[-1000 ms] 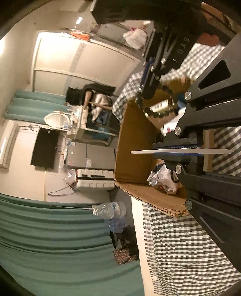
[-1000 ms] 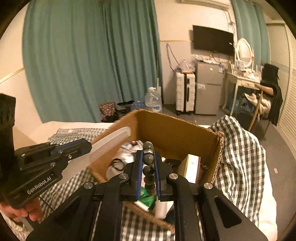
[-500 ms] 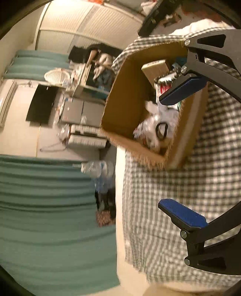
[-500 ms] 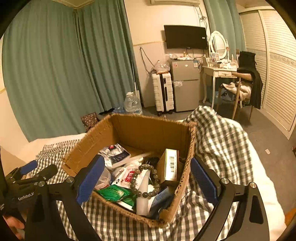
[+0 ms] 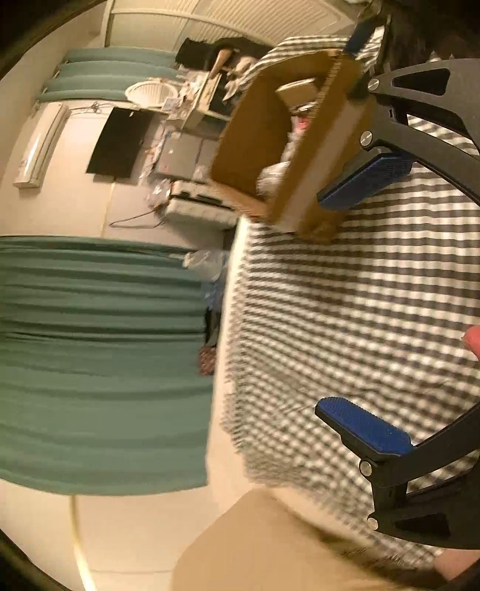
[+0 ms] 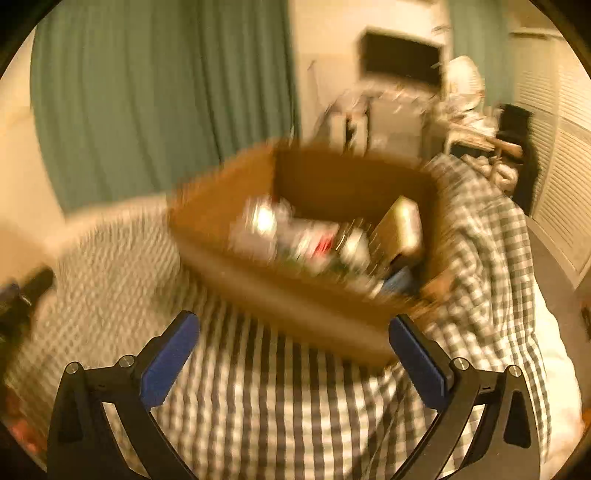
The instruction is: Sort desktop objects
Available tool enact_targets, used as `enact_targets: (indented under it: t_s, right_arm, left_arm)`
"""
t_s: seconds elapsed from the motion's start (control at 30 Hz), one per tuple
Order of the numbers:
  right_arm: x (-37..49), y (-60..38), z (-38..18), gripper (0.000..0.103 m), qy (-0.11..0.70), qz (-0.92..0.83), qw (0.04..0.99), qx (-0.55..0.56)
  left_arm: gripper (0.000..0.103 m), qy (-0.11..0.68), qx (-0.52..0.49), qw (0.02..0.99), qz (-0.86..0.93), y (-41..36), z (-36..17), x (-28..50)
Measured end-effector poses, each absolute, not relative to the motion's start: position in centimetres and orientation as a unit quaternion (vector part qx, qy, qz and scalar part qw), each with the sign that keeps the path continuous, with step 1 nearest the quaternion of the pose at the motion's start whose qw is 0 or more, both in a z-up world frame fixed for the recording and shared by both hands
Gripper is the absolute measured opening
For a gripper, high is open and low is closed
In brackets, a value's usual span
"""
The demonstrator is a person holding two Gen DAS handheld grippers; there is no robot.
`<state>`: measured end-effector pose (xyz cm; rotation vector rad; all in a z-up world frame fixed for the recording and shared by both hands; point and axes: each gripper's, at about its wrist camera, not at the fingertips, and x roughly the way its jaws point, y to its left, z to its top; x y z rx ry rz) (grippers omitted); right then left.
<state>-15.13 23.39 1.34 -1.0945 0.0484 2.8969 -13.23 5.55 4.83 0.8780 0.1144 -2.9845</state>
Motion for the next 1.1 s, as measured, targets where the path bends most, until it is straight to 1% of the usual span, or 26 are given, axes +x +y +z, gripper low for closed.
enact_targets:
  t_s: [0.07,0.13,0.23,0.43,0.6,0.8,1.1]
  right_arm:
    - [-15.4,22.7,1.2,0.103,-0.009,0.936,0.032,-0.351]
    - [-15.5,22.8,1.9,0.103,0.008,0.94,0.014,-0.34]
    - [-15.6,23.4,2.4,0.103,0.03,0.941,0.019,-0.336]
    - [-15.7,23.8,3.4,0.102,0.045,0.943,0.028,-0.328]
    - [-15.4,23.7,4.0,0.103,0.043,0.946,0.032,-0.321]
    - [-15.1,24.0,4.4,0.102,0.047,0.947,0.032,-0.315]
    - [-15.2,23.9,4.1,0.102,0.048,0.946,0.028,-0.32]
  left_arm:
    - [0.103,0.032,0.297,0.021,-0.954,5.5,4.2,-14.0]
    - [0.103,0.033,0.31,0.007,-0.95,5.9,3.9,-14.7]
    - [0.103,0.025,0.311,-0.033,-0.949,7.0,3.8,-14.9]
    - [0.103,-0.017,0.327,-0.039,-0.944,9.0,2.7,-15.4]
    - [0.103,-0.008,0.317,-0.039,-0.948,8.6,3.8,-15.1]
    - [0.103,-0.017,0.31,-0.031,-0.95,8.6,4.7,-14.9]
    - [0.103,-0.019,0.296,-0.02,-0.955,9.1,4.7,-14.3]
